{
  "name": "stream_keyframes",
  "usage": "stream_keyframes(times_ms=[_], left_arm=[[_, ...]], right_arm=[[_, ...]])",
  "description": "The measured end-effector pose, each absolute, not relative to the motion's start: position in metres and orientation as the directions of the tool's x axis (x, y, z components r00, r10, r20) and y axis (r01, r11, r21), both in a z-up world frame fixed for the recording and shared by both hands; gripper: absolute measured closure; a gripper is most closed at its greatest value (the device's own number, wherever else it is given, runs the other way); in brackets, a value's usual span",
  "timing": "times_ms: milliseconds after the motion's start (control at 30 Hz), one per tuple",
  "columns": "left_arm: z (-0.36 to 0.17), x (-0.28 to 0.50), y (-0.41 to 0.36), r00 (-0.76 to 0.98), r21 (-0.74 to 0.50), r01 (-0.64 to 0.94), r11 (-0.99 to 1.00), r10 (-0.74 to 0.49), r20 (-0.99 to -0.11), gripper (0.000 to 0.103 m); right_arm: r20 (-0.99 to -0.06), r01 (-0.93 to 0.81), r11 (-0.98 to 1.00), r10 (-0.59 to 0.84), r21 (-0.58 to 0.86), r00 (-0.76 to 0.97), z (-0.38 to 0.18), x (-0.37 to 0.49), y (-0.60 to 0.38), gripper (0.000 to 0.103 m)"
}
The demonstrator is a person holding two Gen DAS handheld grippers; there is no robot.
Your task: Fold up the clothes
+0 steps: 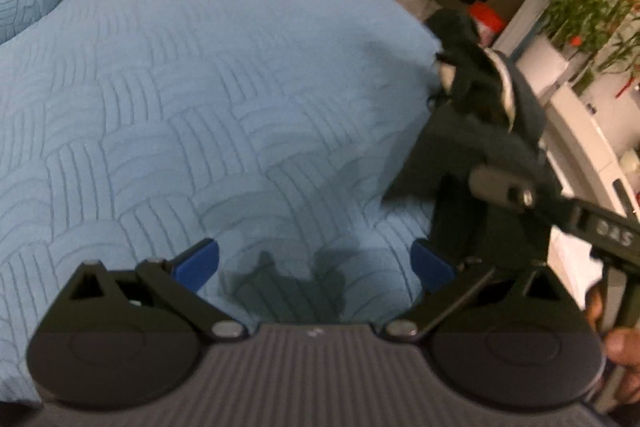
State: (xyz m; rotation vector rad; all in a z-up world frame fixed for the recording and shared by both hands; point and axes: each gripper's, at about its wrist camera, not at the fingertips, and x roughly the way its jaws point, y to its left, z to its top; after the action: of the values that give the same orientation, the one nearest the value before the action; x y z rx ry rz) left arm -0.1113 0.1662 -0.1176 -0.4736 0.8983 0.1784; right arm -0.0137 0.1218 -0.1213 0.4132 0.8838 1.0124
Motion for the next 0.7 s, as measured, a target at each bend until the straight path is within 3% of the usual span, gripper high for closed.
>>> stream_keyframes(times_ms=[167,300,333,367,400,433,467,533,567,700], left_arm=[[-0.121,-0.111,0.146,0.646,-0.347,-0.219,0.912,-0.131,-0.752,0.001],[-0.1,-0.119,0.115,0.791,-0.2,-0.082,0.976,-0.058,-0.609,0.001],[-0.097,-0.119,0.11,0.808,-0.165,-0.06,0.984,-0.05,-0.588,0.008],[-0.096,-0.116,0.106,0.807,-0.142,-0.039,0.989,-0.053,-0.588,0.028],[-0.097,-0.11,0.103,0.783,-0.128,-0.032,0.991,-0.055,-0.619,0.04],[-0.099,-0.104,0.1,0.759,-0.115,-0.027,0.993,-0.055,-0.649,0.063],[-0.103,-0.098,0.098,0.738,-0.107,-0.037,0.994,-0.045,-0.673,0.074],[-0.108,-0.091,0.097,0.714,-0.101,-0.05,0.994,-0.035,-0.699,0.082],[-0.11,-0.089,0.096,0.709,-0.102,-0.055,0.993,-0.033,-0.705,0.09],[-0.124,-0.082,0.098,0.678,-0.125,-0.109,0.986,-0.018,-0.734,0.094]], right_arm=[[-0.406,-0.381,0.455,0.89,0.805,0.206,-0.129,0.001,0.118,0.091],[-0.362,-0.327,0.391,0.92,0.86,0.149,-0.113,0.008,0.136,0.091],[-0.35,-0.332,0.371,0.929,0.867,0.124,-0.106,0.007,0.142,0.091],[-0.337,-0.336,0.353,0.935,0.873,0.107,-0.104,0.006,0.144,0.091],[-0.324,-0.339,0.335,0.942,0.879,0.091,-0.102,0.005,0.144,0.09],[-0.329,-0.337,0.336,0.941,0.88,0.08,-0.101,0.004,0.144,0.089],[-0.339,-0.334,0.342,0.938,0.878,0.069,-0.1,0.002,0.144,0.088],[-0.359,-0.329,0.354,0.932,0.876,0.047,-0.098,-0.002,0.144,0.075],[-0.375,-0.315,0.369,0.926,0.874,0.044,-0.101,-0.001,0.142,0.074],[-0.396,-0.25,0.398,0.916,0.883,0.058,-0.117,-0.005,0.121,0.071]])
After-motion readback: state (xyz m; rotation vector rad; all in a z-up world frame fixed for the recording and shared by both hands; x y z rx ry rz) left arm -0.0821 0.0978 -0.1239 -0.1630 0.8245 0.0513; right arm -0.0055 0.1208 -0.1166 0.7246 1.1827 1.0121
